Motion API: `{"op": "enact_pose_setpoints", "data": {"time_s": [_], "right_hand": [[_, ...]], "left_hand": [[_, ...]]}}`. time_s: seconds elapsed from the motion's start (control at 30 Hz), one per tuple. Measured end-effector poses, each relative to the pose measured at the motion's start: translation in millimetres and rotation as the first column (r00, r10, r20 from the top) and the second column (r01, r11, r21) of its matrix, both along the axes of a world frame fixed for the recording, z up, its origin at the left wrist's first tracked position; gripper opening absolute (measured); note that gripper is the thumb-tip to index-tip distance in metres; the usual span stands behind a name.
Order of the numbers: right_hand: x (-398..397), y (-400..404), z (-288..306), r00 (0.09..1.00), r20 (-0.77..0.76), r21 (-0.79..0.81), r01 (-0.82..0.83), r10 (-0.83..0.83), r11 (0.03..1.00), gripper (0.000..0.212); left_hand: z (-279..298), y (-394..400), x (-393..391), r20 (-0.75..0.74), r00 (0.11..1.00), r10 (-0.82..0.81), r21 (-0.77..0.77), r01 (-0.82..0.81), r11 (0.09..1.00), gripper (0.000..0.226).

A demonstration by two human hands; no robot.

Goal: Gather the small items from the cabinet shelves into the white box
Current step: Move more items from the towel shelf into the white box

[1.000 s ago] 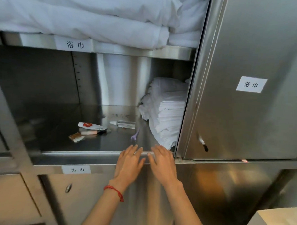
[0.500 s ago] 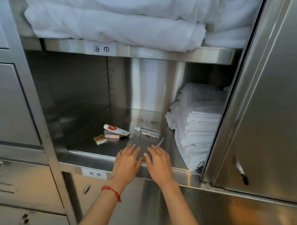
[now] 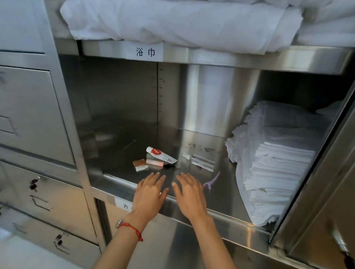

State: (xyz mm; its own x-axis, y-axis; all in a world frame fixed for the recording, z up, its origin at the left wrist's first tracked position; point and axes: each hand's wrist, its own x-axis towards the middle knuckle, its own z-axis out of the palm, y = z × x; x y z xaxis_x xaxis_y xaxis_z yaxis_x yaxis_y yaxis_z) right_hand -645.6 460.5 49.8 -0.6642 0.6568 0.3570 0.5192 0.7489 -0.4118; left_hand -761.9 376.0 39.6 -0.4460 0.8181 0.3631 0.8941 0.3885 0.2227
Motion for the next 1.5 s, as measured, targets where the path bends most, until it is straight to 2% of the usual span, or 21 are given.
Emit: {"op": "enact_pose_setpoints", "data": {"time_s": [0.3,0.63,1.03,1.33,1.4,1.5], "right_hand": [[-51,3,-10,0.999,0.003,0.006,-0.04,0.04,0.999,0.044],[-108,11,-10,1.0,-0.015,0.017,0.011,-0.011,1.0,0.044],[-157,19,-22,0.993,-0.003,0.062,0.115,-0.115,0.991,0.042],[-176,28,-30,0.989,0.001,0.19,0.147,-0.15,0.971,0.037],[-179,32,-30,0.986,-0.039,0.259,0.165,-0.16,0.952,0.041],[-183,37,-32,0.988,-0.022,0.301,0.15,-0.151,0.942,0.047]], "left_hand": [[-7,-1,-49,0.003,0.998,0.069,-0.004,-0.069,0.998,0.052],[-10,9,-109,0.018,1.0,-0.018,0.015,0.018,1.0,0.047],[-30,30,-161,0.048,0.989,-0.14,-0.031,0.142,0.989,0.056],[-44,49,-177,0.027,0.976,-0.217,-0.061,0.218,0.974,0.055],[-45,52,-179,0.037,0.977,-0.208,-0.049,0.209,0.977,0.055],[-48,56,-180,0.041,0.977,-0.207,-0.056,0.21,0.976,0.055]]}}
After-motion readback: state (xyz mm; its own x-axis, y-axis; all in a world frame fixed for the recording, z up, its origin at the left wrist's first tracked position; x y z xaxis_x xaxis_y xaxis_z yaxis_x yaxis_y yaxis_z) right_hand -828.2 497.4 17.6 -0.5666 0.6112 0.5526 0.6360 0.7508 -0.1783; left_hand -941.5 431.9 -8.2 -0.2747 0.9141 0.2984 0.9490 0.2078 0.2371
